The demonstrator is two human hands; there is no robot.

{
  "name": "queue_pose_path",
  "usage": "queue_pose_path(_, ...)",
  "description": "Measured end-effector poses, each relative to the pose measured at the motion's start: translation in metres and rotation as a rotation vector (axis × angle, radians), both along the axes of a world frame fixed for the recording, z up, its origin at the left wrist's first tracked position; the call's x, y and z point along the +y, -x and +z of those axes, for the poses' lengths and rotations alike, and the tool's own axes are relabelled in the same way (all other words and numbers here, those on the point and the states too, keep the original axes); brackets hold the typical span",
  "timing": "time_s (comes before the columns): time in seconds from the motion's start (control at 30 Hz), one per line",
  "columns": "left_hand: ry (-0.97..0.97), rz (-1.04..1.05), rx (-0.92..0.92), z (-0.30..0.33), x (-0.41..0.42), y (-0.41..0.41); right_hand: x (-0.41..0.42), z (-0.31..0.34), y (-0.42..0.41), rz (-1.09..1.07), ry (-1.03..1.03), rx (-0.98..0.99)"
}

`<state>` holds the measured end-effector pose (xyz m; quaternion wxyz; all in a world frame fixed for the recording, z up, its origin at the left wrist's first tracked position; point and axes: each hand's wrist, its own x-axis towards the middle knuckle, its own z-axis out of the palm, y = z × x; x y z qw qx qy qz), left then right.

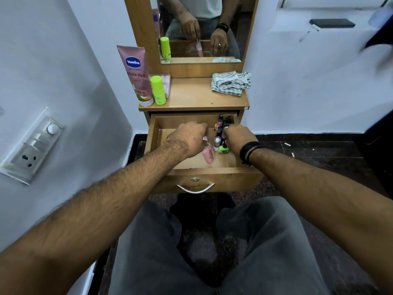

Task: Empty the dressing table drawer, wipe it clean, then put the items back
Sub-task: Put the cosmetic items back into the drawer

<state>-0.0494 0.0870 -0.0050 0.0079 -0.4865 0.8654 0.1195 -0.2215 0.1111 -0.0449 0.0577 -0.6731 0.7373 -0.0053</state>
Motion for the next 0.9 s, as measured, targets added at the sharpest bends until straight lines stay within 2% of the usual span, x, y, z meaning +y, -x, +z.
queue_pose_path(0.3,-0.080,0.042,0.165,-0.026,0.006,-0.001,0.004,0.006,0.007,0.020,0.048,-0.097)
queue_pose_path(0.43,-0.205,0.074,0.217,-0.041,0.005,-0.001,0.009,0.017,0.011,0.023,0.095,-0.134)
queue_pose_path(0.5,-0.304,0.086,0.181,-0.049,0.005,0.001,0.016,0.022,0.012,0.021,0.105,-0.143)
queue_pose_path(0.6,-0.402,0.056,0.020,-0.055,0.005,0.008,0.025,0.024,0.014,0.030,0.073,-0.128)
queue_pose_path(0.77,-0.458,-0.027,-0.106,-0.052,0.002,0.021,0.029,0.025,0.008,0.114,-0.189,-0.001)
queue_pose_path(0.9,-0.503,-0.057,-0.125,-0.052,0.001,0.024,0.028,0.020,-0.003,0.166,-0.311,0.027)
